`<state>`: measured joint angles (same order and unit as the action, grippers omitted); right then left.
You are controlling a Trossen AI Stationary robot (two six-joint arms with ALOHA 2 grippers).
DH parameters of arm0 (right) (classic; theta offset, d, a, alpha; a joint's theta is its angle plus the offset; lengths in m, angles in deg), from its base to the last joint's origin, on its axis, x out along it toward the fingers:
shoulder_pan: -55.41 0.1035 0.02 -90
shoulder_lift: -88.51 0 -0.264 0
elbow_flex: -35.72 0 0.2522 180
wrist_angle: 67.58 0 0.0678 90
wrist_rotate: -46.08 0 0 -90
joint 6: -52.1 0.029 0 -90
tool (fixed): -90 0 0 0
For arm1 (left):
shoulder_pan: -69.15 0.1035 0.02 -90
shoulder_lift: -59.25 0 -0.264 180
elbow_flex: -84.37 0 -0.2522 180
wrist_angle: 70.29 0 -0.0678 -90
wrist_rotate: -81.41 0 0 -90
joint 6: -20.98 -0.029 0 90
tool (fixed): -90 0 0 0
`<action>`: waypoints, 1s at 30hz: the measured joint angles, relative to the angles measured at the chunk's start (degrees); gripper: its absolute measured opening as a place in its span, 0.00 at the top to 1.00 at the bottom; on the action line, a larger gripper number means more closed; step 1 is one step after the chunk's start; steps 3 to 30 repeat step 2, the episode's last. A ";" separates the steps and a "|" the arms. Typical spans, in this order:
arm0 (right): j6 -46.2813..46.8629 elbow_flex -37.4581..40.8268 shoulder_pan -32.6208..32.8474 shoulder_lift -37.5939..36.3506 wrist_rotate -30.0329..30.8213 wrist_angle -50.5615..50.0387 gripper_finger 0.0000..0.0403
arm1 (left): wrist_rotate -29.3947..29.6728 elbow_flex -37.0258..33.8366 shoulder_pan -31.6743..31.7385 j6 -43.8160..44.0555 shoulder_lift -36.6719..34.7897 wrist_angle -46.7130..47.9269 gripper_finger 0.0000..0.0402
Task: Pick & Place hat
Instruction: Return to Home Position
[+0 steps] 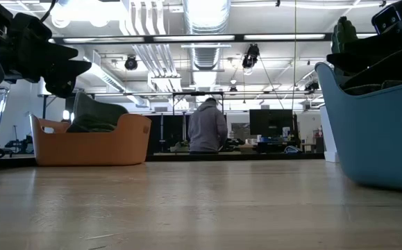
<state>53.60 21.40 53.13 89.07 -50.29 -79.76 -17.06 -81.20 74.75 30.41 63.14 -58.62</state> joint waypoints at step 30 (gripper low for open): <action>0.00 0.01 -0.01 0.00 0.00 0.01 0.50 | 0.00 0.00 -0.01 0.00 -0.01 -0.01 0.57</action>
